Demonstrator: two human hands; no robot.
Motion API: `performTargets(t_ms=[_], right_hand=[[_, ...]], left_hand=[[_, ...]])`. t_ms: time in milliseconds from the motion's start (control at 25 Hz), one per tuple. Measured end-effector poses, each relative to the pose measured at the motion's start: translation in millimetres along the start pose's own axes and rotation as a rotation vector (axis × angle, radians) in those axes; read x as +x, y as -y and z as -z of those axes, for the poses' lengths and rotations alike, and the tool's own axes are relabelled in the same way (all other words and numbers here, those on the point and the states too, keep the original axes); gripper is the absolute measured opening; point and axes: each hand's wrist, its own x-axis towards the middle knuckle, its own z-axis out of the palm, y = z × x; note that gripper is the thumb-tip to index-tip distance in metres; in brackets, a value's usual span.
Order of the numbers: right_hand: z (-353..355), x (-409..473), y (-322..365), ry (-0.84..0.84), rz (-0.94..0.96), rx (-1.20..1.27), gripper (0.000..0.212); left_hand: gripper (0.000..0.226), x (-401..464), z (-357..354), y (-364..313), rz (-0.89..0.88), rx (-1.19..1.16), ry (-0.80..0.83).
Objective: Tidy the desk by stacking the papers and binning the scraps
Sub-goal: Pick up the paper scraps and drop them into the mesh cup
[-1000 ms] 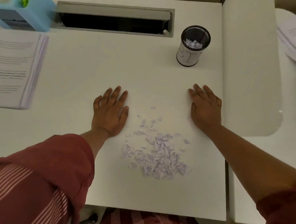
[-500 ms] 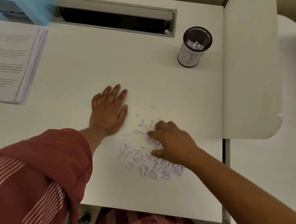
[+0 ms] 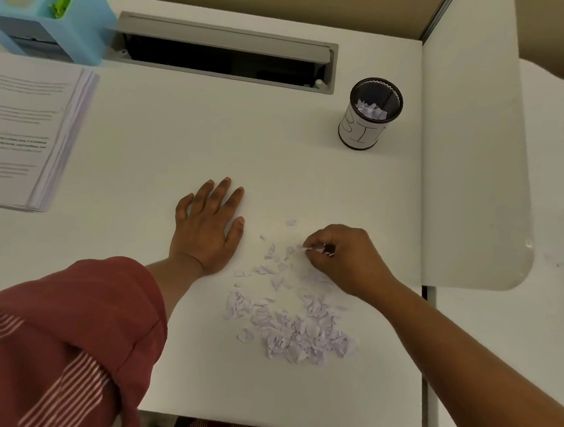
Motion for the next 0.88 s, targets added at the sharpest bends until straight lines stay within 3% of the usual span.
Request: performTargets(t_ms=[120, 280, 600, 880], right_hand=[[32.0, 14.3, 13.4, -0.09, -0.115, 0.182, 0.007], [83.0, 50.6, 33.1, -0.273, -0.097, 0.284, 0.01], [142.4, 134.3, 20.8, -0.646, -0.084, 0.119, 0.008], [146.0, 160.6, 3.1, -0.552, -0.101, -0.137, 0.023]], left_hand=[[0.061, -1.4, -1.0, 1.1, -0.003, -0.01, -0.012], [0.062, -0.7, -3.1, 2.3, -0.006, 0.005, -0.021], [0.062, -0.7, -3.2, 1.8, -0.006, 0.009, -0.033], [0.062, -0.2, -3.0, 2.0, -0.002, 0.015, -0.023]])
